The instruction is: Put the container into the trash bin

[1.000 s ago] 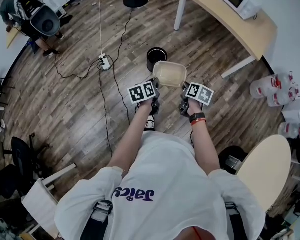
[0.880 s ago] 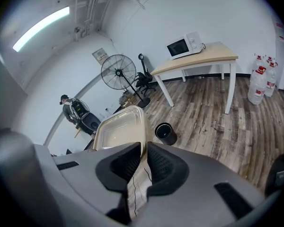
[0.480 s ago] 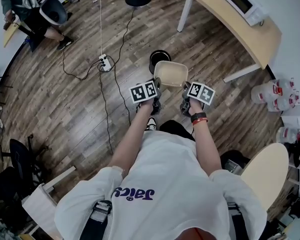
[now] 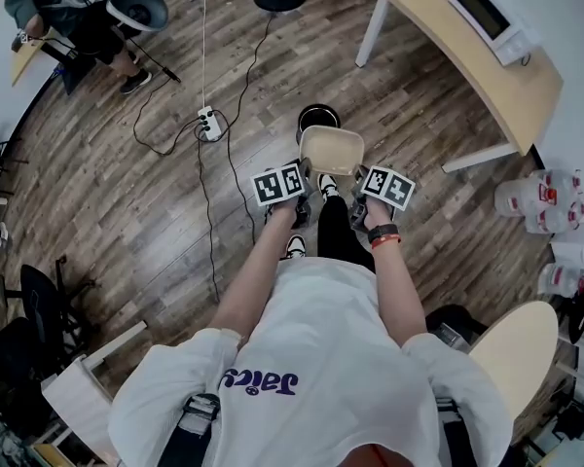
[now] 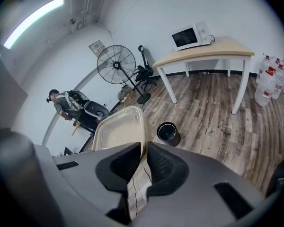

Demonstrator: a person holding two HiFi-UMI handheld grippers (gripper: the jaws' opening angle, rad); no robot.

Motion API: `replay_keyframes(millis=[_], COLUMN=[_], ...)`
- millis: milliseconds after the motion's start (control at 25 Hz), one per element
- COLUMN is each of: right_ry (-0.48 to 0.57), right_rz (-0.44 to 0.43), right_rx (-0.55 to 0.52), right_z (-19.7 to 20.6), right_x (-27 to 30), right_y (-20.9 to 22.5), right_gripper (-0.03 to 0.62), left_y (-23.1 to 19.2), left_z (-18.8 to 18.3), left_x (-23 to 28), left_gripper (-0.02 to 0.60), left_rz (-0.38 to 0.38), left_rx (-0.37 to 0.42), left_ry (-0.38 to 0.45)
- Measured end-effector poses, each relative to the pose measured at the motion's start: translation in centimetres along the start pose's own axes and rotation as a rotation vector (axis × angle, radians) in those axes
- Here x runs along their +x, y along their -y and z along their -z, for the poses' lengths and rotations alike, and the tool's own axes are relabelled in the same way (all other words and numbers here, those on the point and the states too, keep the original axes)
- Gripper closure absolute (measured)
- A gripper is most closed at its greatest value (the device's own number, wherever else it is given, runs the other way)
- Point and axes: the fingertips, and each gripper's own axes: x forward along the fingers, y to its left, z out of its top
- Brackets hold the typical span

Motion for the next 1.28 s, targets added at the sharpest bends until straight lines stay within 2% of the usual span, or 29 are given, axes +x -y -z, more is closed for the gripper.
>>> replay_keyframes(millis=[200, 720, 1280], right_ry=[-0.006, -0.086, -0.170], right_rz=[0.007, 0.001, 0.017], right_rx=[-0.023, 0.033, 0.036], right_z=[-2.6, -7.1, -10.9], right_x=[2.6, 9.1, 17.5], right_y=[1.5, 5.5, 6.7], right_gripper=[0.539, 0.542, 0.543], left_y=[0.0, -0.3, -3.6], left_z=[-1.1, -3.3, -6.9], left_x=[3.7, 12.1, 19.3], left_gripper=[0.476, 0.476, 0.477], left_rz=[-0.021, -0.077, -0.129], left_rx=[-0.004, -0.006, -0.037], left_ry=[-0.017, -0.078, -0.124])
